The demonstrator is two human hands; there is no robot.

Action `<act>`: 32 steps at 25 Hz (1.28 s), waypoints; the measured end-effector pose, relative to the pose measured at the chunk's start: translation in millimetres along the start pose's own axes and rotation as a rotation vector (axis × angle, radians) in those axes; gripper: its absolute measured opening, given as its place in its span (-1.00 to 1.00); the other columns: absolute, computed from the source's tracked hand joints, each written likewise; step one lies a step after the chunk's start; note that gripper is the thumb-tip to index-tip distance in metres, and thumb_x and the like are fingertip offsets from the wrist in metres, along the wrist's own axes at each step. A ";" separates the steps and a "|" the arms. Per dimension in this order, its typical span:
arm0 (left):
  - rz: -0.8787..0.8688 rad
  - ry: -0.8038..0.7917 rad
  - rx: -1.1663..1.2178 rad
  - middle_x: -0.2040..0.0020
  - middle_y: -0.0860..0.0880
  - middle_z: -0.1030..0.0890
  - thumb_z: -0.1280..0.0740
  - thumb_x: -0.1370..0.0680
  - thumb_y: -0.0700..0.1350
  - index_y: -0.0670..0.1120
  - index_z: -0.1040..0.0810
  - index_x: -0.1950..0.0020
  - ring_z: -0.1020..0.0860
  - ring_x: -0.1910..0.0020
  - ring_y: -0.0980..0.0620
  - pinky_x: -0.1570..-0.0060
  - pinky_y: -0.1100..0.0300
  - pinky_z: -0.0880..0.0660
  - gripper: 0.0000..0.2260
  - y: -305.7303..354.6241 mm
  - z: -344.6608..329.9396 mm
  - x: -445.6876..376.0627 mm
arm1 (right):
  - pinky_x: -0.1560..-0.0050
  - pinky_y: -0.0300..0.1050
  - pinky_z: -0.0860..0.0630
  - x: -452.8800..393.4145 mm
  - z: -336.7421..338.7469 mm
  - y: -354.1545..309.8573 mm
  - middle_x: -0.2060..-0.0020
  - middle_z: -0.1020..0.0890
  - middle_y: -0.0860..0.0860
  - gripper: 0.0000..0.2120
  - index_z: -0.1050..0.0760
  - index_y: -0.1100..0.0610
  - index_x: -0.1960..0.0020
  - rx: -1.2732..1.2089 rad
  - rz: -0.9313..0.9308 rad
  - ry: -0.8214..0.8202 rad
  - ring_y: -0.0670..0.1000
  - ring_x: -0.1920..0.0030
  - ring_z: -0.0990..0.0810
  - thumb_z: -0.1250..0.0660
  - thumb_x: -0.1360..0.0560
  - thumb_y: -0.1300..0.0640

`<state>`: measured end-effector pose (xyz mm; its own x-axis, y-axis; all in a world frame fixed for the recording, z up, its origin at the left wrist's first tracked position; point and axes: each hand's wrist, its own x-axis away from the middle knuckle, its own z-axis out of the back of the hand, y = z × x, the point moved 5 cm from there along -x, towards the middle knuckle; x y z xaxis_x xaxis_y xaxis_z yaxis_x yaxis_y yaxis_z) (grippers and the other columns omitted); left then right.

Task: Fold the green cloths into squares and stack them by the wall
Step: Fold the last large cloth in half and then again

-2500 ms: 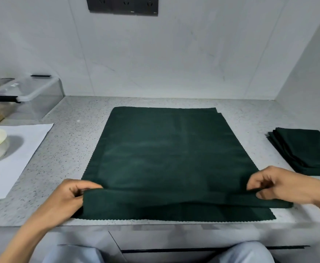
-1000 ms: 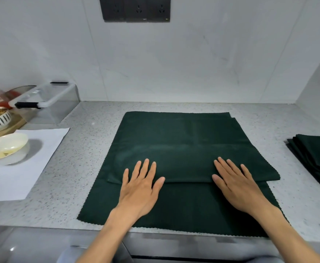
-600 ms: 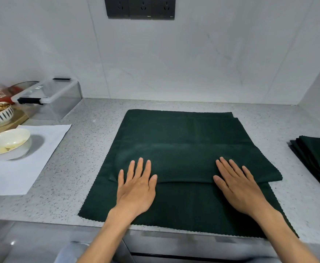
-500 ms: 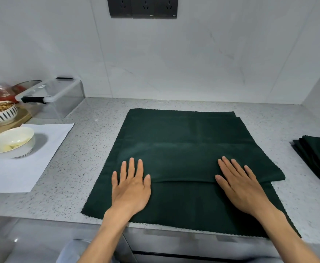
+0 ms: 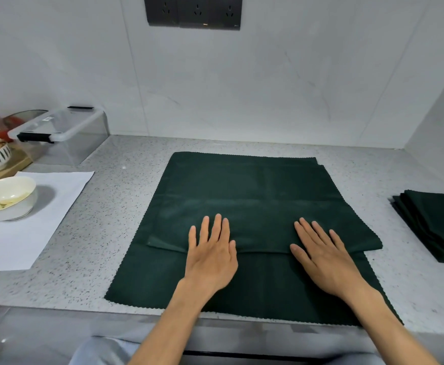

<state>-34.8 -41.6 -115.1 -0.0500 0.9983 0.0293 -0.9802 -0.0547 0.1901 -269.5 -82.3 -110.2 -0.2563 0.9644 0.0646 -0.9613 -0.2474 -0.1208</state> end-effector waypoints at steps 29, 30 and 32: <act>0.085 0.188 -0.066 -0.52 0.09 -0.33 -0.18 -0.54 -0.11 0.06 -0.34 -0.51 -0.33 -0.38 0.00 -0.30 -0.03 -0.32 -0.50 -97.3 44.9 24.8 | -0.50 -0.13 -0.10 4.7 19.6 107.2 -0.56 -0.15 -0.08 -0.48 -0.09 0.02 -0.58 0.004 -0.043 0.066 -0.03 -0.54 -0.15 -0.07 -0.64 0.03; 0.073 0.222 -0.062 -0.48 0.09 -0.40 -0.22 -0.52 -0.17 0.04 -0.41 -0.47 -0.38 -0.33 -0.02 -0.24 -0.02 -0.35 -0.50 -105.0 44.4 23.5 | -0.48 -0.10 -0.16 1.7 20.9 108.8 -0.54 -0.23 -0.06 -0.49 -0.16 0.03 -0.56 -0.001 -0.052 0.105 -0.01 -0.52 -0.22 -0.12 -0.62 0.08; 0.059 0.275 -0.009 -0.40 0.06 -0.50 -0.27 -0.47 -0.28 0.00 -0.51 -0.39 -0.45 -0.29 -0.05 -0.17 0.00 -0.34 -0.51 -120.0 41.5 21.4 | -0.40 -0.02 -0.28 -4.7 21.2 111.5 -0.48 -0.36 -0.02 -0.50 -0.29 0.04 -0.51 -0.024 -0.070 0.164 0.04 -0.46 -0.34 -0.20 -0.57 0.18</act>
<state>89.7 -14.5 -96.6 -0.1556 0.9612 -0.2280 -0.9758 -0.1136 0.1868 -377.6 -116.4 -103.0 -0.1670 0.9820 -0.0882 -0.9732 -0.1785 -0.1451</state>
